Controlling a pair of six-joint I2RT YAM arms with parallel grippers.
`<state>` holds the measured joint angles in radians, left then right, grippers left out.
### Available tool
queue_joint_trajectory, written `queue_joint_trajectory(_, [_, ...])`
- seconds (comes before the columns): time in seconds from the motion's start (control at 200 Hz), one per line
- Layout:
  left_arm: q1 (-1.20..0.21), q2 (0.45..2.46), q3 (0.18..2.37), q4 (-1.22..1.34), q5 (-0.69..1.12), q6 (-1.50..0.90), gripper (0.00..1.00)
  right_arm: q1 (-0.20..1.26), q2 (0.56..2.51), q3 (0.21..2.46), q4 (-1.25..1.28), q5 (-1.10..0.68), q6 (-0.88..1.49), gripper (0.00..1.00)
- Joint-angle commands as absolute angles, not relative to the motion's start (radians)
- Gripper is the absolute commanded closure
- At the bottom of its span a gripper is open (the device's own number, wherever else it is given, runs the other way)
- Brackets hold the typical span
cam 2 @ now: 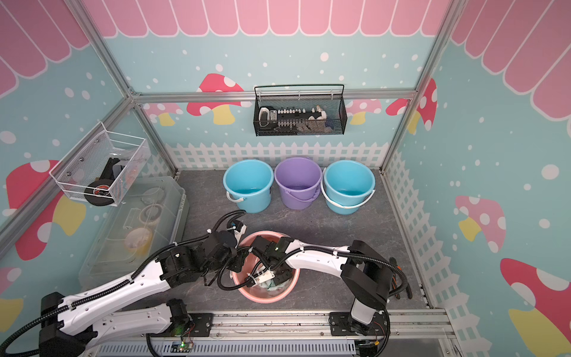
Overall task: Wipe the inside of the bucket with a cloth
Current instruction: Wipe the dirt from the inside of the bucket.
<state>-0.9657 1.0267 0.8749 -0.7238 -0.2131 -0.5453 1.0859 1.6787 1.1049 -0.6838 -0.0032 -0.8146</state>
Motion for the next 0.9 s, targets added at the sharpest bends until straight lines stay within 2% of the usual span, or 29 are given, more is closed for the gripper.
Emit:
queue_joint_trajectory(0.0, [-0.966, 1.044, 0.890, -0.576, -0.197, -0.569, 1.00, 1.101, 1.688, 1.090, -0.468, -0.121, -0.794, 1.00])
queue_joint_trajectory(0.305, [-0.996, 1.109, 0.896, -0.555, -0.138, -0.601, 1.00, 1.102, 1.631, 0.962, -0.025, 0.157, -0.900, 1.00])
queue_joint_trajectory(0.415, [-1.036, 1.117, 0.894, -0.558, -0.163, -0.628, 1.00, 1.103, 1.633, 0.950, 0.035, 0.267, -0.970, 1.00])
queue_joint_trajectory(0.52, [-1.066, 1.122, 0.891, -0.562, -0.186, -0.651, 1.00, 1.102, 1.639, 0.958, -0.009, 0.364, -1.031, 1.00])
queue_joint_trajectory(0.685, [-1.087, 1.120, 0.895, -0.581, -0.217, -0.666, 1.00, 1.101, 1.647, 1.007, -0.243, 0.464, -1.084, 1.00])
queue_joint_trajectory(0.896, [-1.089, 1.089, 0.910, -0.617, -0.236, -0.670, 1.00, 1.102, 1.673, 1.075, -0.531, 0.467, -1.029, 1.00])
